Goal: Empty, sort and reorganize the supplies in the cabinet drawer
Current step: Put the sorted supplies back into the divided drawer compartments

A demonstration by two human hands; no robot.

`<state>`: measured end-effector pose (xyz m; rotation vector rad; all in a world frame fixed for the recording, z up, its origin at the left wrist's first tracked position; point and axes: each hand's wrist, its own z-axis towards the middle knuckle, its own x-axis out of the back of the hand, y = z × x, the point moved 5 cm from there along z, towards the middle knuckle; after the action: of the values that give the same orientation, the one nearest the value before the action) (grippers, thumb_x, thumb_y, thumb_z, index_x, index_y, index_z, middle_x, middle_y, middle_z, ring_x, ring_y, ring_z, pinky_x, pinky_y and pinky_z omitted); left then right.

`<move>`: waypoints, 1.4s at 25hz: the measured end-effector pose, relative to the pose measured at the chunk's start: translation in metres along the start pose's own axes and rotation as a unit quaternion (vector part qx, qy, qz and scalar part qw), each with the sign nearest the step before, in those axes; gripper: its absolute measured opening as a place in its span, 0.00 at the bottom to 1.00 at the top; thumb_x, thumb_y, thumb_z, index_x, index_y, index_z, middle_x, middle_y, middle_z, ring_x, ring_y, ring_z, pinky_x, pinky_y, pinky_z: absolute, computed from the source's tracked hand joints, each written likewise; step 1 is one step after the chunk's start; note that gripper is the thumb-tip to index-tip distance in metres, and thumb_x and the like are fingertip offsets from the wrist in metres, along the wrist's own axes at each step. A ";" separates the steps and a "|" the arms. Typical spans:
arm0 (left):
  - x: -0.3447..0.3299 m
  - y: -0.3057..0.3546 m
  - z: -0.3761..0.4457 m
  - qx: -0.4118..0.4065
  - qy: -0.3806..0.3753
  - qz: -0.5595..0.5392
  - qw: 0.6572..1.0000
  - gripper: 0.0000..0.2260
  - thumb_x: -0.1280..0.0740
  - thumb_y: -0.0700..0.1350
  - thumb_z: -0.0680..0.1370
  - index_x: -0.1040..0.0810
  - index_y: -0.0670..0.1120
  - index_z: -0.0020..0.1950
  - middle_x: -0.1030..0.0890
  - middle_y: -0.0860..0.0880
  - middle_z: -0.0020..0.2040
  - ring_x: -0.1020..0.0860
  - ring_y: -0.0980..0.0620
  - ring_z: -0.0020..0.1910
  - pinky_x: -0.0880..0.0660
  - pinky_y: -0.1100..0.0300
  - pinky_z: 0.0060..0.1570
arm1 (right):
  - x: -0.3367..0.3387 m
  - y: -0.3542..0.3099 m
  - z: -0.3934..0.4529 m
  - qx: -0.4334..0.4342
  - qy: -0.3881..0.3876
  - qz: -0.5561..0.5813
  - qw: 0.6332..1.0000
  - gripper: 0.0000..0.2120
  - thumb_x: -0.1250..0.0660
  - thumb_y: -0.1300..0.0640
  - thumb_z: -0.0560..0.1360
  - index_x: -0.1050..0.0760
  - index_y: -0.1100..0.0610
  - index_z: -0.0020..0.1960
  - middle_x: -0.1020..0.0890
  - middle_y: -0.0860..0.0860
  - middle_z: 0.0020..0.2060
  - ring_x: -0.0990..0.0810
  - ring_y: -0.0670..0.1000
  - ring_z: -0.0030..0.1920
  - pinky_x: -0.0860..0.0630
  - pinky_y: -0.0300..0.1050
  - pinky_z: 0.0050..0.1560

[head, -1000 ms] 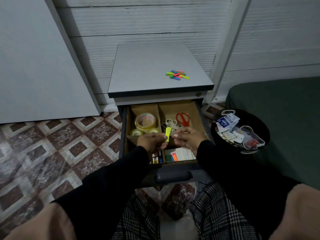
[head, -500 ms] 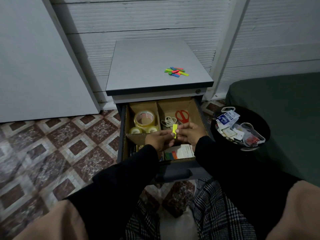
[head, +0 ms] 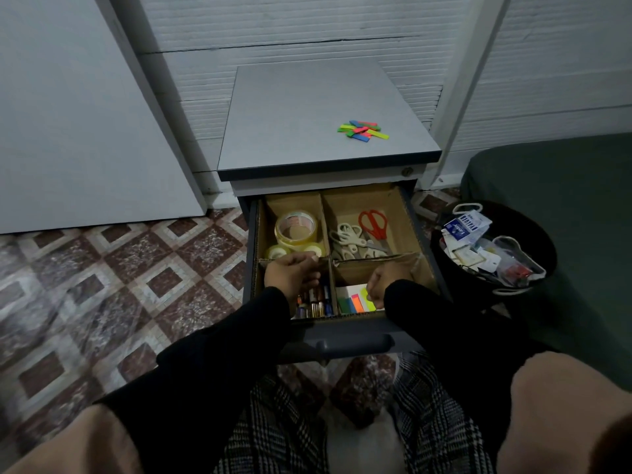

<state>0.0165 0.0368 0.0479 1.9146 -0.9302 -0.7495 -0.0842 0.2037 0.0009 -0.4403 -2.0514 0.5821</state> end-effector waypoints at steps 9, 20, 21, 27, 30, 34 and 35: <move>-0.001 -0.010 0.005 0.038 -0.023 0.004 0.999 0.04 0.36 0.36 0.77 0.24 0.43 0.46 0.21 0.45 0.41 0.23 0.51 0.36 0.22 0.66 0.31 | -0.013 0.001 0.004 0.015 -0.018 -0.049 0.999 0.16 0.35 0.62 0.74 0.36 0.51 0.32 0.24 0.55 0.44 0.26 0.52 0.46 0.24 0.48 0.56; -0.017 0.014 0.004 0.006 -0.027 0.038 0.999 0.05 0.35 0.36 0.77 0.24 0.42 0.42 0.22 0.45 0.37 0.24 0.52 0.34 0.23 0.65 0.31 | 0.036 -0.019 -0.023 0.004 -0.067 -0.011 0.998 0.10 0.32 0.67 0.72 0.27 0.58 0.34 0.22 0.54 0.32 0.27 0.50 0.28 0.29 0.40 0.28; -0.021 0.021 0.004 0.004 -0.027 0.046 0.999 0.05 0.35 0.36 0.77 0.24 0.42 0.42 0.23 0.45 0.36 0.24 0.52 0.33 0.24 0.64 0.31 | 0.050 -0.024 -0.024 0.006 -0.059 0.007 0.998 0.09 0.33 0.68 0.72 0.27 0.59 0.35 0.22 0.54 0.32 0.28 0.48 0.25 0.31 0.38 0.24; -0.052 0.079 0.018 -0.098 -0.026 0.153 0.983 0.06 0.34 0.35 0.77 0.24 0.41 0.39 0.24 0.46 0.33 0.26 0.61 0.21 0.28 0.70 0.23 | 0.129 -0.068 -0.007 0.051 0.015 0.016 0.998 0.10 0.32 0.68 0.72 0.26 0.58 0.34 0.23 0.48 0.20 0.29 0.43 0.17 0.31 0.34 0.21; -0.065 0.114 0.039 -0.165 -0.013 0.240 0.956 0.06 0.31 0.37 0.75 0.23 0.43 0.38 0.23 0.48 0.33 0.24 0.53 0.34 0.25 0.62 0.35 | 0.159 -0.090 0.003 0.071 0.042 0.022 0.996 0.10 0.32 0.68 0.72 0.26 0.59 0.34 0.25 0.47 0.16 0.29 0.43 0.18 0.32 0.33 0.20; -0.078 0.152 0.066 -0.234 0.007 0.325 0.916 0.03 0.29 0.40 0.74 0.18 0.40 0.43 0.20 0.46 0.37 0.23 0.52 0.38 0.27 0.62 0.40 | 0.188 -0.120 0.028 0.098 0.070 0.047 0.992 0.10 0.33 0.68 0.73 0.25 0.59 0.34 0.22 0.52 0.27 0.26 0.48 0.25 0.27 0.37 0.25; -0.081 0.161 0.074 -0.246 0.012 0.347 0.905 0.04 0.29 0.41 0.74 0.17 0.41 0.44 0.19 0.46 0.39 0.23 0.52 0.39 0.27 0.63 0.40 | 0.192 -0.126 0.036 0.099 0.073 0.059 0.991 0.10 0.33 0.68 0.73 0.25 0.59 0.34 0.22 0.52 0.28 0.27 0.48 0.26 0.27 0.37 0.25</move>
<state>-0.1357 0.0150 0.1677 1.0361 -1.1741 -0.4597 -0.2222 0.1914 0.1877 -0.4731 -1.8166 0.7933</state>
